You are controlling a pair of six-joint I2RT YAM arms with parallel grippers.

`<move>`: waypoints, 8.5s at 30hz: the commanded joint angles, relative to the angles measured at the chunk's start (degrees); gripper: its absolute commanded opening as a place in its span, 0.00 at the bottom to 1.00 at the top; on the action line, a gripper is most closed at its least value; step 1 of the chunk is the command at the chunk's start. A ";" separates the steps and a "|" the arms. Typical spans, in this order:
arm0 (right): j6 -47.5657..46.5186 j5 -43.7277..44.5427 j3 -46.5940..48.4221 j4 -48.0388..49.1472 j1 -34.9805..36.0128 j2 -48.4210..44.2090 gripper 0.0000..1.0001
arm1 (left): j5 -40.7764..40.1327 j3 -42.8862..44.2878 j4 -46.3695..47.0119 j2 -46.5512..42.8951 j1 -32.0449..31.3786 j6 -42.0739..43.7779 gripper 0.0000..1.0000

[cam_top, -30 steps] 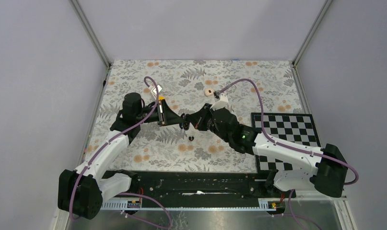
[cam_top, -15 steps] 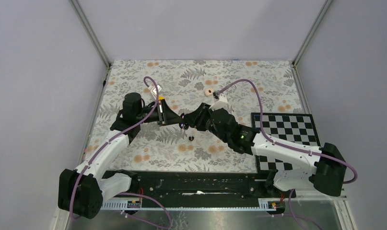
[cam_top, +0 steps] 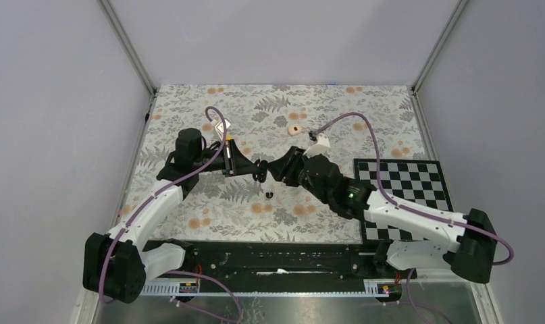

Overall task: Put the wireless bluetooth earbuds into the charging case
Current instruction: Place the earbud in the charging case, then pick up the earbud from the center of the board.

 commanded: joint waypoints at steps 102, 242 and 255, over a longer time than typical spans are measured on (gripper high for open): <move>-16.04 1.60 23.55 -19.16 -5.41 39.66 0.33 | -7.74 0.35 -13.88 -2.18 13.70 6.15 0.00; -7.94 -2.89 20.09 -17.81 -12.09 40.28 0.00 | -6.26 -1.13 -12.63 -2.79 12.14 5.53 0.00; -27.90 -15.20 27.77 -45.78 -12.22 33.18 0.00 | -6.82 1.51 -14.34 -0.47 10.10 7.45 0.00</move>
